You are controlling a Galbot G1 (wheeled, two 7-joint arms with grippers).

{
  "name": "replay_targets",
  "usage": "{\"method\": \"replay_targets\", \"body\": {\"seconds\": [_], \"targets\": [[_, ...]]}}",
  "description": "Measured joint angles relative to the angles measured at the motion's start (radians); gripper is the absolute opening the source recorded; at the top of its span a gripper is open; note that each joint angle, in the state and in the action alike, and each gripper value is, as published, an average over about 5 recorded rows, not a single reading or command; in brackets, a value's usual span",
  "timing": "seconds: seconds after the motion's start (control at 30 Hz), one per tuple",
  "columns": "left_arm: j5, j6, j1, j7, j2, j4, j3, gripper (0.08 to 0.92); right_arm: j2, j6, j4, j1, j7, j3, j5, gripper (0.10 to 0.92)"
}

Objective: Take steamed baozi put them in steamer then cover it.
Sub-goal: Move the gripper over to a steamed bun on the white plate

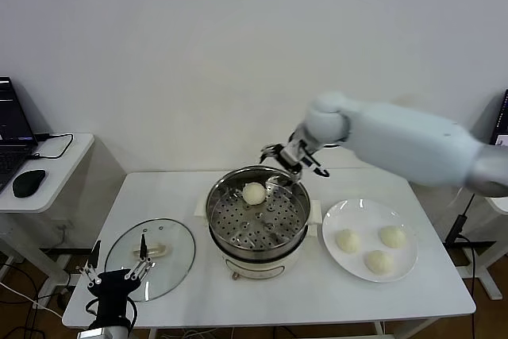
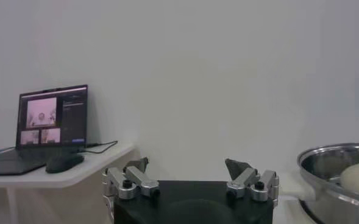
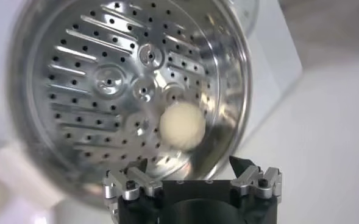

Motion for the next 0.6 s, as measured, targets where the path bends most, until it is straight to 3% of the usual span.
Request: {"method": "replay_targets", "body": {"seconds": [0.3, 0.6], "targets": [[0.007, 0.010, 0.009, 0.006, 0.009, -0.006, 0.006, 0.823, -0.255, -0.120, 0.120, -0.177, -0.024, 0.132, -0.021, 0.823], [0.006, 0.017, 0.013, 0.007, 0.016, 0.000, -0.010, 0.823, -0.342, -0.143, 0.116, -0.425, -0.039, 0.275, -0.099, 0.823]]}}
